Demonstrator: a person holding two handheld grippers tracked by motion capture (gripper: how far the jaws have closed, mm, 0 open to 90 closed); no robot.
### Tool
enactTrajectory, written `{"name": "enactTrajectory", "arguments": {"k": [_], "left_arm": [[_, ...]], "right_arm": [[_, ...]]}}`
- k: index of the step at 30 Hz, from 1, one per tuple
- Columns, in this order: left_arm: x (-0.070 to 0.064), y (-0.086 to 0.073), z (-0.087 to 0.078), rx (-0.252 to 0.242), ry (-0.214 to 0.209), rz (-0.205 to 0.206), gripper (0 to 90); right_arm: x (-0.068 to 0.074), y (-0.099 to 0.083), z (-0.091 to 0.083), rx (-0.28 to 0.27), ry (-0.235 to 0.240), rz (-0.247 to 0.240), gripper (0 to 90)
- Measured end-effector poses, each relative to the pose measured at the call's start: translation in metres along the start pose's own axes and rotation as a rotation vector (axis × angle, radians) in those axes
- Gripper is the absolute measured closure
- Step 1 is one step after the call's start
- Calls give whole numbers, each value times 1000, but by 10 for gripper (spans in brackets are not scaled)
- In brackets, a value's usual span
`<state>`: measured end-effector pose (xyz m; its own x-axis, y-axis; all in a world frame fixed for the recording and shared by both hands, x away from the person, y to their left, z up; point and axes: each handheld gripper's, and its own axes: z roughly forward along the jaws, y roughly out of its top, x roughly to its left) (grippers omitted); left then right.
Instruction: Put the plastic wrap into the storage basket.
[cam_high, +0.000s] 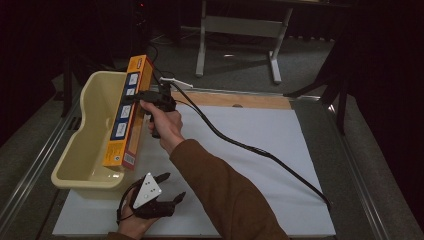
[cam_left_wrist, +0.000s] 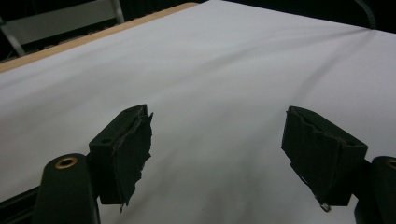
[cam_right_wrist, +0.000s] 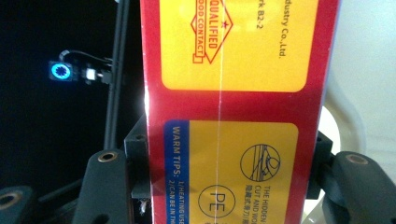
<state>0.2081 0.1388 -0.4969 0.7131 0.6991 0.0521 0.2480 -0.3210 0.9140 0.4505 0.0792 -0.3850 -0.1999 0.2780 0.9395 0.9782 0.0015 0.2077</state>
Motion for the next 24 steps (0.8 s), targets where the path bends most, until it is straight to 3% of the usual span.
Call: {"name": "enactTrajectory", "arguments": {"k": [2, 4, 7, 10, 13, 24], "left_arm": [[-1, 0, -1, -9, -5, 5, 239], [-1, 1, -3, -17, -8, 11, 239], [-2, 1, -4, -28, -9, 10, 239], [-1, 1, -6, -38, -12, 12, 238], [-1, 2, -7, -50, -20, 12, 236], [-1, 1, -11, -67, -18, 8, 235]], "right_arm": [[3, -3, 5, 11, -4, -9, 396], [3, -5, 11, 23, 24, 17, 396], [6, -9, 20, 28, -2, 2, 396], [4, -11, 29, 40, 17, 14, 395], [2, -13, 37, 36, -2, 10, 395], [-6, -12, 42, 41, -48, 48, 392]]}}
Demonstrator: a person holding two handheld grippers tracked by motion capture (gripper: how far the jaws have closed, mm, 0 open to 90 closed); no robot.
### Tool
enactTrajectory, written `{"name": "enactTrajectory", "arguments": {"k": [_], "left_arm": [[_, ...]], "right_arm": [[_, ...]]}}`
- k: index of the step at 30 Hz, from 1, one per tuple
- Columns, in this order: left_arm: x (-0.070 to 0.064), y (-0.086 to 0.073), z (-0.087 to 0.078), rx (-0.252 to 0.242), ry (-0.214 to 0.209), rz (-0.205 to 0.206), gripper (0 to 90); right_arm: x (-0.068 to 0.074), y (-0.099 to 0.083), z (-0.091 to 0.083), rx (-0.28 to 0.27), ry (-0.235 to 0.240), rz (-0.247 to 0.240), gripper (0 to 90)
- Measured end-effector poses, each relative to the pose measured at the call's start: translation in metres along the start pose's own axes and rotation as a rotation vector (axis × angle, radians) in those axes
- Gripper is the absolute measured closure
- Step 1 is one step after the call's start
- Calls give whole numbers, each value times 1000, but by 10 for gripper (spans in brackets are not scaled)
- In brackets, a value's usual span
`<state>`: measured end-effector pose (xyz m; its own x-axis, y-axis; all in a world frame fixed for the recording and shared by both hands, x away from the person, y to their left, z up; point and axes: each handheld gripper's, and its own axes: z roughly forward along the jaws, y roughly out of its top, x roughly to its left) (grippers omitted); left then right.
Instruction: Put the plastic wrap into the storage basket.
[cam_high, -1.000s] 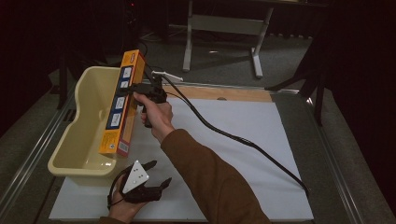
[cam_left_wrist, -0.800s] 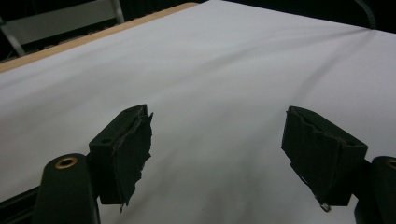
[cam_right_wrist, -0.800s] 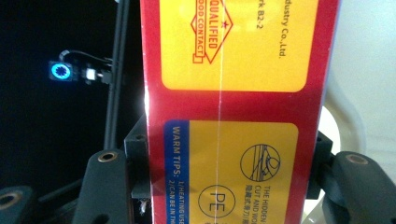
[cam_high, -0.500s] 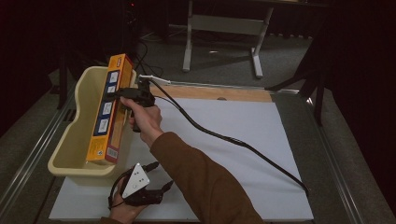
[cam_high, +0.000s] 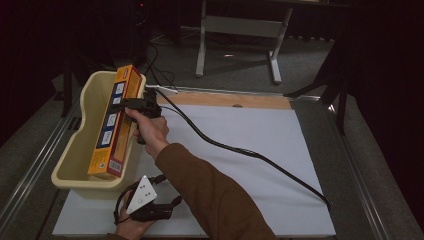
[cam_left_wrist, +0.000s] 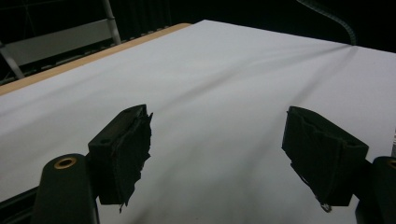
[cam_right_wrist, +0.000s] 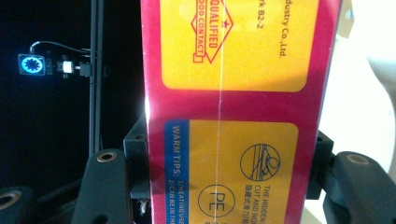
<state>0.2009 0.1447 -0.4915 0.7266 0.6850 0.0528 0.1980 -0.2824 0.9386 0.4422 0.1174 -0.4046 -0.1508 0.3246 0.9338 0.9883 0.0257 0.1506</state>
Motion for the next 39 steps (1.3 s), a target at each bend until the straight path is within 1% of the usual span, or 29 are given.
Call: {"name": "enactTrajectory", "arguments": {"k": [6, 10, 14, 24, 27, 29, 31, 32, 34, 39], "left_arm": [[0, 0, 0, 4, -1, 3, 235], [0, 0, -1, -2, 0, -1, 235], [1, -1, -1, 1, 2, 2, 234], [0, -1, -1, 6, 8, 6, 234], [0, -1, -1, 3, 9, 6, 234], [1, -1, -1, 4, 8, 3, 234], [0, 0, -1, 4, 9, 2, 234], [0, 0, -1, 2, 9, 2, 234], [1, -1, -1, 0, 11, -2, 234], [1, -1, -2, -1, 13, -3, 234]], "right_arm": [[1, 0, 1, -17, -11, 2, 391], [1, -1, 2, -22, -17, 2, 391], [2, -3, 3, -36, -33, 1, 389], [4, -5, 4, -52, -57, 18, 383], [3, -5, 5, -40, -58, 25, 380], [-1, -4, 8, -12, -72, 53, 377], [-7, -5, 10, 4, -94, 74, 369], [-9, -5, 12, 3, -98, 75, 367], [-11, -6, 13, 1, -92, 81, 363], [-10, -5, 12, 7, -107, 77, 338]]}}
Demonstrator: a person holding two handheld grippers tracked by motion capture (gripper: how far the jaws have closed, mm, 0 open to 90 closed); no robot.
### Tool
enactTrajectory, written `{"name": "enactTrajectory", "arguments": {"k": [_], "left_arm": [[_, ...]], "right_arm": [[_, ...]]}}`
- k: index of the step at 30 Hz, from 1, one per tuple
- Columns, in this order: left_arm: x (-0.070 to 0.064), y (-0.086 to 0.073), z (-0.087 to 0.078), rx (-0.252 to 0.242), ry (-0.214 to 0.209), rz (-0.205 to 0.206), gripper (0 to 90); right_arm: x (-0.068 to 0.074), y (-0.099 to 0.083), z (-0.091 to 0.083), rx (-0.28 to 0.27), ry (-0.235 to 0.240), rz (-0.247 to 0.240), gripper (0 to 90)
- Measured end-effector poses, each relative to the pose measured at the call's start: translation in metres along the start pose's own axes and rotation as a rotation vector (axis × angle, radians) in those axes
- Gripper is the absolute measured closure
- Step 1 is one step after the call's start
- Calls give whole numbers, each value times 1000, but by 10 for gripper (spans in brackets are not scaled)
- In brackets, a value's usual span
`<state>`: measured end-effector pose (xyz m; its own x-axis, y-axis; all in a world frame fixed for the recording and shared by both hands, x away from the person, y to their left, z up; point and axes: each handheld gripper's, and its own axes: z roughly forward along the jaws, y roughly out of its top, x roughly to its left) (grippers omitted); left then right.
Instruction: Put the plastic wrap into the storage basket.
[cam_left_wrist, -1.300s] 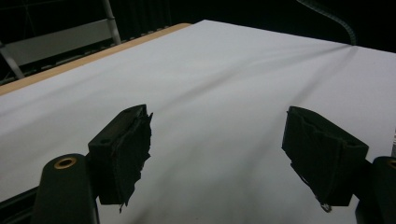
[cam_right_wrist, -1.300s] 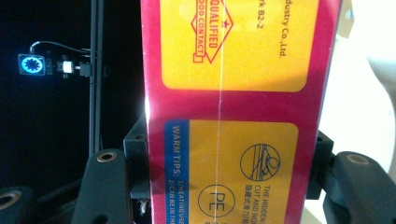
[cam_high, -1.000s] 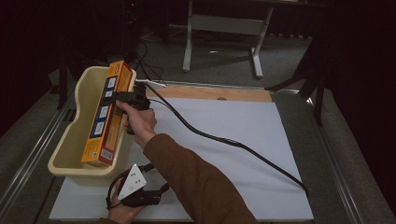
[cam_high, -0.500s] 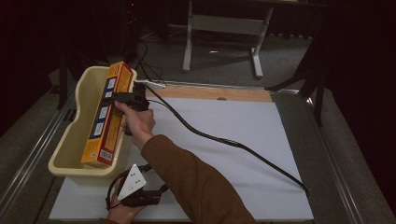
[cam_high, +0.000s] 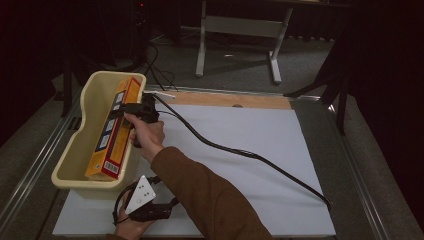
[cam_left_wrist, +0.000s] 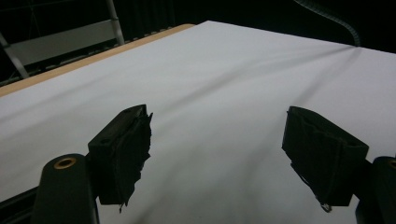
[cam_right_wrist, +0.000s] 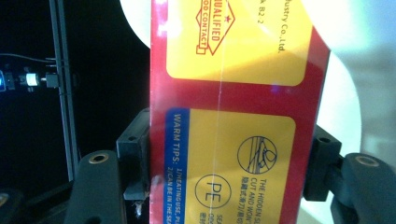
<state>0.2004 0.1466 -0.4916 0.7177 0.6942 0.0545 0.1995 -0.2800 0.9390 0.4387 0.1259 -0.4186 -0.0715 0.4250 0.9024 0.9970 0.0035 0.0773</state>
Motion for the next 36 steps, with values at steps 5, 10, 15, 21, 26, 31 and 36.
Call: {"name": "enactTrajectory", "arguments": {"k": [5, 10, 15, 21, 26, 31, 36], "left_arm": [[0, 0, 1, 4, 0, 4, 234], [0, 0, 2, 9, 4, 2, 234], [1, 0, 2, 8, 5, -2, 234], [3, -1, 3, 10, 12, -11, 234], [3, -1, 2, 9, 16, -13, 234], [3, -1, 3, 11, 22, -17, 234], [5, -2, 4, 16, 26, -26, 234]], "right_arm": [[2, 2, -8, -18, -28, -21, 354], [19, 5, -25, -14, 21, -50, 396], [19, 3, -38, 0, -31, -124, 408], [10, 3, -57, 22, -67, -212, 416], [2, 0, -80, -15, -68, -325, 433], [-6, -11, -107, -72, -91, -458, 440], [-12, -25, -134, -112, -173, -606, 442]]}}
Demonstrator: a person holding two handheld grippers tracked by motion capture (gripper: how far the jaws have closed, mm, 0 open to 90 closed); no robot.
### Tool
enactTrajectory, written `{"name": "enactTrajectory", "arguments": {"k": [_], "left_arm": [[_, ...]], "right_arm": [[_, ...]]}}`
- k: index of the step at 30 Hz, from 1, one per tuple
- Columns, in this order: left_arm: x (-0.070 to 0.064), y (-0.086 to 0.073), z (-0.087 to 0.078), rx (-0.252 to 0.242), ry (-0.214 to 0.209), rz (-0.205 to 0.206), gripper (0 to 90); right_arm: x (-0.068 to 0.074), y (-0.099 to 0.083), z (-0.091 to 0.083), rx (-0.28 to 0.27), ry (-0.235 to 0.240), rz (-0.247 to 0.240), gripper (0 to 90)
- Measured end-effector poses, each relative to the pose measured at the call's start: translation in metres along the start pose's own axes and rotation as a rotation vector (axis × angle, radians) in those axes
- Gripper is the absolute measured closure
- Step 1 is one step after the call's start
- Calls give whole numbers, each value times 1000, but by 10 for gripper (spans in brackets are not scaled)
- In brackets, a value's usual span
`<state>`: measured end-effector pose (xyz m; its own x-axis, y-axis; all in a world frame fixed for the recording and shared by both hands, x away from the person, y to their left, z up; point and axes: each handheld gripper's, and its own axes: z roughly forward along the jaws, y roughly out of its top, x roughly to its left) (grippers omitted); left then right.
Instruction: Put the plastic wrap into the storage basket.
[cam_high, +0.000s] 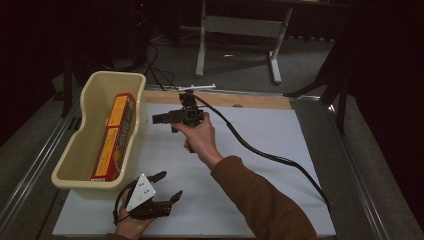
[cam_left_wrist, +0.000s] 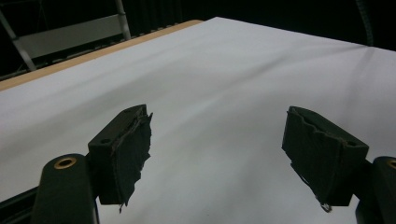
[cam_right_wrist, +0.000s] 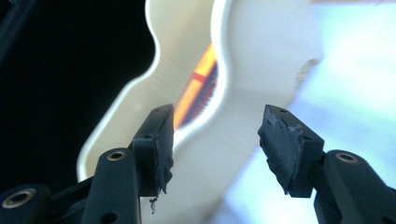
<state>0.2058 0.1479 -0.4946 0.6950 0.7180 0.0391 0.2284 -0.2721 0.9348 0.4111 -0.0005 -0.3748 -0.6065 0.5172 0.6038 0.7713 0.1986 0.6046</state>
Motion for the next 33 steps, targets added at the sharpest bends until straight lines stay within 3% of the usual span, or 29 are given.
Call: {"name": "enactTrajectory", "arguments": {"k": [2, 4, 5, 6, 7, 10, 11, 15, 19, 22, 25, 30, 33], "left_arm": [[0, 0, 0, 3, 2, -1, 234], [0, 0, 0, 8, 6, 3, 234], [0, 0, 0, 8, 6, 3, 234], [0, 0, 1, 8, 7, 4, 234], [0, 0, 1, 9, 8, 4, 235], [0, 0, 1, 13, 10, 2, 234], [0, 0, 2, 14, 10, 2, 234], [0, -1, 2, 25, 18, 0, 234], [2, -1, 2, 34, 32, -15, 234], [4, -1, 3, 48, 46, -25, 234], [4, -2, 4, 56, 52, -34, 234], [5, -2, 3, 59, 61, -42, 234], [7, -2, 4, 73, 84, -50, 229]], "right_arm": [[0, -6, -9, 3, -48, -70, 452], [-1, -11, -16, 40, -110, -139, 457], [-1, -11, -16, 40, -110, -139, 457], [-1, -15, -20, 47, -161, -192, 457], [-2, -21, -29, 31, -202, -252, 450], [-7, -31, -40, 6, -247, -338, 427], [-10, -37, -47, -22, -281, -383, 425], [-22, -51, -65, -57, -295, -380, 408], [-36, -66, -83, -90, -370, -431, 371], [-47, -78, -96, -101, -401, -447, 333], [-57, -89, -108, -115, -402, -428, 302], [-71, -109, -126, -134, -439, -439, 293], [-79, -121, -140, -161, -437, -410, 297]]}}
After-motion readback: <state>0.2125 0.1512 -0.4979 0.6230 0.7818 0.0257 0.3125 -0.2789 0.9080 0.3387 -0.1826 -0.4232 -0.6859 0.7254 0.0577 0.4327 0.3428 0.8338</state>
